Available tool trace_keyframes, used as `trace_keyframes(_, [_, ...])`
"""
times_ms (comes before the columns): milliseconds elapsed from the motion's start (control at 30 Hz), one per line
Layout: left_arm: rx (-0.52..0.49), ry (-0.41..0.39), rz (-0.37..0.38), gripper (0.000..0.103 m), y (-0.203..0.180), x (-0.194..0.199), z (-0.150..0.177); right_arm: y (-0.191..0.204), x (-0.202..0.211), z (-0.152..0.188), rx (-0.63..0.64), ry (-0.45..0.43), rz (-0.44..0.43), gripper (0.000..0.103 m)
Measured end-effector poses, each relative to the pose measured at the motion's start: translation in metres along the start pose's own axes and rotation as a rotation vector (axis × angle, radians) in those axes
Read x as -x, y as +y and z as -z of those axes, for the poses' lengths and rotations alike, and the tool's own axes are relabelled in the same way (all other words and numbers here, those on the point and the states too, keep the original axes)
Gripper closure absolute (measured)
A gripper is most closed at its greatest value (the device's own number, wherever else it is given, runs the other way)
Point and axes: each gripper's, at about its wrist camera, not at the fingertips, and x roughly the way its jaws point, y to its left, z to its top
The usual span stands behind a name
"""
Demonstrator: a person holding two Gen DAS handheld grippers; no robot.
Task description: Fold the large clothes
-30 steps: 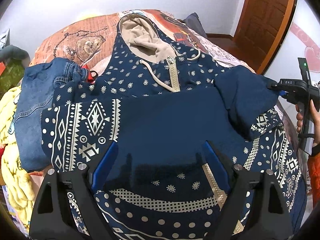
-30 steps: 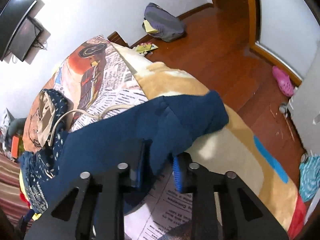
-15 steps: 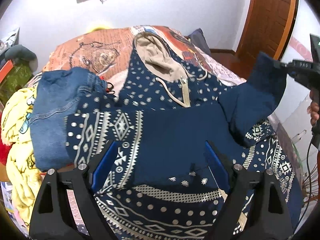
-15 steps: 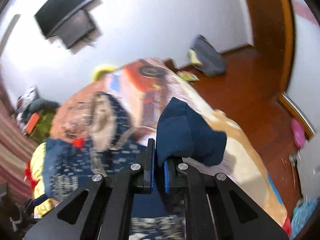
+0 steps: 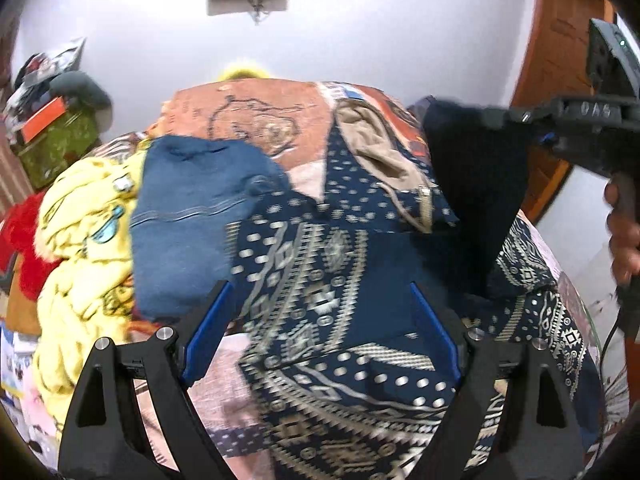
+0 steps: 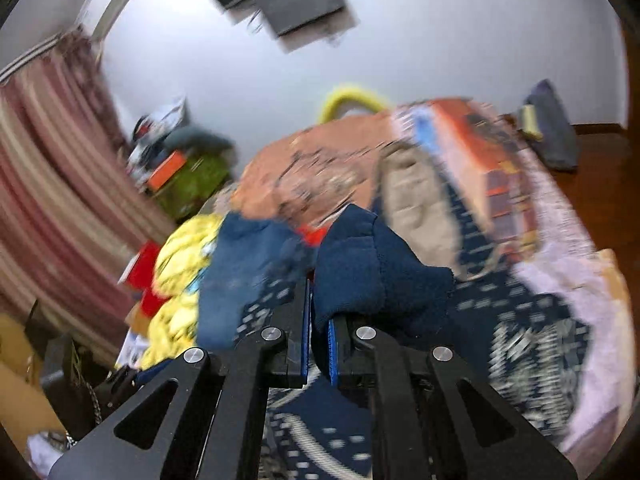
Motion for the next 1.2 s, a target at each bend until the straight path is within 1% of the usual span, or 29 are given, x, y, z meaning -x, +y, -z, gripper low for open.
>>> trace_keyframes(167, [0.085, 0.011, -0.029, 0.016, 0.04, 0.008, 0.012, 0.035, -0.06, 0.026, 0.053, 0.146, -0.049, 0.097])
trace_keyframes(233, [0.116, 0.024, -0.034, 0.016, 0.053, 0.008, 0.018, 0.043, -0.088, 0.043, 0.075, 0.221, -0.054, 0.097])
trace_keyframes(267, [0.125, 0.029, -0.036, 0.016, 0.058, 0.008, 0.021, 0.047, -0.096, 0.049, 0.051, 0.225, -0.076, 0.097])
trace_keyframes(333, [0.143, 0.046, -0.041, 0.016, 0.066, 0.006, 0.027, 0.051, -0.119, 0.065, 0.067, 0.298, -0.074, 0.097])
trace_keyframes(467, [0.157, 0.082, -0.054, 0.016, 0.075, -0.003, 0.039, 0.054, -0.14, 0.092, 0.103, 0.391, -0.048, 0.096])
trace_keyframes(533, [0.159, 0.096, -0.057, 0.016, 0.076, -0.008, 0.043, 0.05, -0.147, 0.1, 0.097, 0.435, -0.048, 0.095])
trace_keyframes(567, [0.159, 0.104, -0.059, 0.016, 0.075, -0.01, 0.044, 0.048, -0.148, 0.103, 0.105, 0.457, -0.017, 0.094])
trace_keyframes(633, [0.156, 0.113, -0.064, 0.016, 0.075, -0.014, 0.046, 0.041, -0.15, 0.108, 0.087, 0.501, -0.015, 0.094])
trace_keyframes(700, [0.145, 0.12, -0.067, 0.016, 0.07, -0.018, 0.047, 0.037, -0.149, 0.111, 0.066, 0.554, -0.017, 0.083])
trace_keyframes(733, [0.138, 0.123, -0.067, 0.016, 0.068, -0.019, 0.047, 0.032, -0.148, 0.112, 0.047, 0.585, -0.029, 0.071])
trace_keyframes(767, [0.128, 0.125, -0.067, 0.016, 0.065, -0.02, 0.046, 0.032, -0.145, 0.112, 0.037, 0.597, -0.043, 0.064])
trace_keyframes(800, [0.121, 0.125, -0.067, 0.016, 0.062, -0.021, 0.045, 0.03, -0.138, 0.11, 0.029, 0.596, -0.068, 0.061])
trace_keyframes(867, [0.1, 0.125, -0.072, 0.016, 0.055, -0.023, 0.043, 0.028, -0.121, 0.105, 0.043, 0.573, -0.06, 0.058])
trace_keyframes(1000, [0.04, 0.125, -0.083, 0.016, 0.036, -0.028, 0.037, 0.012, -0.08, 0.088, 0.049, 0.477, -0.044, 0.051])
trace_keyframes(1067, [-0.002, 0.127, -0.086, 0.016, 0.023, -0.032, 0.034, 0.002, -0.062, 0.079, 0.052, 0.419, -0.011, 0.05])
trace_keyframes(1200, [-0.105, 0.13, -0.102, 0.016, -0.006, -0.045, 0.029, -0.021, -0.016, 0.058, 0.079, 0.294, 0.088, 0.05])
